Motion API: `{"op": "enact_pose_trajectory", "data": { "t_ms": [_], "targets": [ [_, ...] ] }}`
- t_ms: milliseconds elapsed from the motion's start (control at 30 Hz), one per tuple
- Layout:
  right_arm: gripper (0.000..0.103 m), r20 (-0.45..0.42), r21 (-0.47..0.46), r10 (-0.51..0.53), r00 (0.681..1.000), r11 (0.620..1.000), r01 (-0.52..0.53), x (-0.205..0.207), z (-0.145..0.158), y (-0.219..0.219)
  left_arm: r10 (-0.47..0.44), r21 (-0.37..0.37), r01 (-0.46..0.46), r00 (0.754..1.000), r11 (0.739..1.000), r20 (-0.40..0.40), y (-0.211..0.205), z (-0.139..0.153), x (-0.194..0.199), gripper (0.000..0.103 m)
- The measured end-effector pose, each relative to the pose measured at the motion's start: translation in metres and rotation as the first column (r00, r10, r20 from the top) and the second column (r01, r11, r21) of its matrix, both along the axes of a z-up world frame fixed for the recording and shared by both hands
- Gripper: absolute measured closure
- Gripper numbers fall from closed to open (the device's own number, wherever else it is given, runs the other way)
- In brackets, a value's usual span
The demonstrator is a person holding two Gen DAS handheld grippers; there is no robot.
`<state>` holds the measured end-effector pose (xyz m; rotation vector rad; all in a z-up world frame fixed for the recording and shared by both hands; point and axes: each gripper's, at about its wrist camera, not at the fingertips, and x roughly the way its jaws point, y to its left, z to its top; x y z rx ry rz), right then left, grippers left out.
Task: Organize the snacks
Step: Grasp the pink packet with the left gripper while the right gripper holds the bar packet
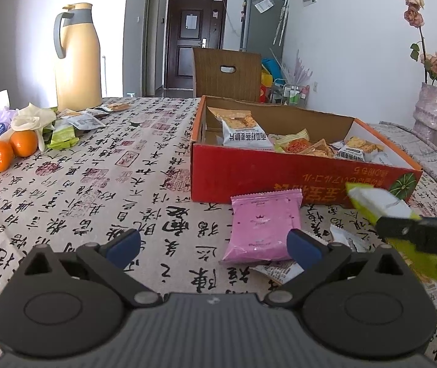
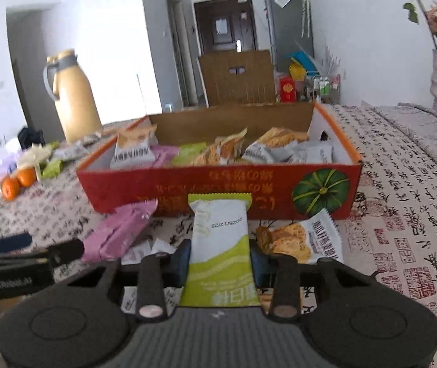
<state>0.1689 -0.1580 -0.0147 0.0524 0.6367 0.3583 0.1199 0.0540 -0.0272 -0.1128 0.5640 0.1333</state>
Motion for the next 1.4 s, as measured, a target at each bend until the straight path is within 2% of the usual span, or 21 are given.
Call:
{"op": "enact_pose_trajectory", "data": {
  "t_ms": [233,400,533,900,1167,1400],
  "targets": [
    [0.066,0.077,0.047,-0.047,0.996,0.998,0.043,-0.006,0.013,-0.022,0.019,0.004,-0.019,0.999,1.000,-0.027,0.001,0.000,0.004,0.000],
    [0.066,0.118,0.064,-0.083,0.990,0.995,0.076,-0.004,0.016,-0.039,0.020,-0.042,-0.021,1.000,0.999,-0.015,0.007,0.012,0.001,0.000],
    [0.066,0.117,0.097,-0.106,0.988,0.991,0.095,0.001,0.010,-0.052,0.024,-0.052,-0.025,1.000,0.998,-0.019,0.005,0.019,0.003,0.000],
    [0.066,0.128,0.143,-0.111,0.986,0.985,0.092,0.005,-0.005,-0.060,0.020,-0.062,-0.026,0.995,0.998,-0.096,-0.002,0.021,0.028,0.000],
    [0.066,0.135,0.164,-0.105,0.985,0.983,0.082,0.004,-0.007,-0.062,-0.012,-0.057,0.004,0.988,0.998,-0.151,-0.018,0.012,0.050,0.000],
    [0.066,0.140,0.175,-0.097,0.985,0.982,0.071,0.003,-0.007,-0.063,-0.006,-0.072,-0.010,0.977,0.997,-0.214,-0.021,0.000,0.068,0.003]
  ]
}}
